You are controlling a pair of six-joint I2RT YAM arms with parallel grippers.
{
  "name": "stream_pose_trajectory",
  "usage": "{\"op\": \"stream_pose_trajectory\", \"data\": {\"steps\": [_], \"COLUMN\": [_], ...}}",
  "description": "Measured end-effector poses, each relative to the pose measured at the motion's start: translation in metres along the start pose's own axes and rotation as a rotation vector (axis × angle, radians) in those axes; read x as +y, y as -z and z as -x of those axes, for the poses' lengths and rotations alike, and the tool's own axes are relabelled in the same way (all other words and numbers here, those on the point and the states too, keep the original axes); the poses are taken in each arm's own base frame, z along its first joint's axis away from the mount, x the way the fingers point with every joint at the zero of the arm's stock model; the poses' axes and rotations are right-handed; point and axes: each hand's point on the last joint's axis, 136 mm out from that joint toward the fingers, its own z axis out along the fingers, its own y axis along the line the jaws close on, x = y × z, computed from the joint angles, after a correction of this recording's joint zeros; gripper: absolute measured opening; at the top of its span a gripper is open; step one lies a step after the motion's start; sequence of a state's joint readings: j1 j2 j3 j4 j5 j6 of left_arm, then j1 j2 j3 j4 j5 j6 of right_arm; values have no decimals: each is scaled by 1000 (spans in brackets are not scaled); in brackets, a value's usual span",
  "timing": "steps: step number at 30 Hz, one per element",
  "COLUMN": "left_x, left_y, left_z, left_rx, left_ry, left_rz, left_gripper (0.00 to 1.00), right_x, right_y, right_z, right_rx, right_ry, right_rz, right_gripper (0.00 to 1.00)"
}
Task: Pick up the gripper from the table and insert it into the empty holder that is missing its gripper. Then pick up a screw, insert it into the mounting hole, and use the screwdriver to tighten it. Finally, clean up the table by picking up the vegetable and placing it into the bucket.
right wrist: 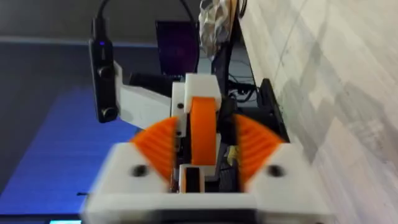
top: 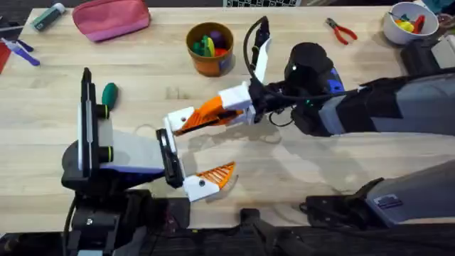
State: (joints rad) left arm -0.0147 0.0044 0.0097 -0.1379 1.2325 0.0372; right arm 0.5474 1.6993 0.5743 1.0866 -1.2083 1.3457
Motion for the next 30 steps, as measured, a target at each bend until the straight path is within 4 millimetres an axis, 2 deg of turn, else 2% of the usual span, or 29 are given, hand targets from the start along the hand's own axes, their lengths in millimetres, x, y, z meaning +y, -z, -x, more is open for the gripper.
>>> {"op": "stream_pose_trajectory", "data": {"steps": [4,5,14,18,23,30], "left_x": [-1,-1,-1,-1,-1,-1], "left_y": [0,0,0,0,0,0], "left_z": [0,0,0,0,0,0], "left_rx": [0,0,0,0,0,0], "left_ry": [0,1,0,0,1,1], "left_rz": [-3,-3,-3,-3,-3,-3], "left_gripper": [987,988,987,986,986,986], "right_x": [-1,-1,-2,-12,-16,10], "right_y": [1,1,3,12,44,97], "right_z": [3,4,7,12,21,39], "right_rx": [-19,-19,-35,-66,-161,-285], "right_ry": [-1,0,3,-47,-106,-53], "right_rz": [-4,-4,-9,-43,-127,-273], "right_gripper": [946,979,992,992,992,993]}}
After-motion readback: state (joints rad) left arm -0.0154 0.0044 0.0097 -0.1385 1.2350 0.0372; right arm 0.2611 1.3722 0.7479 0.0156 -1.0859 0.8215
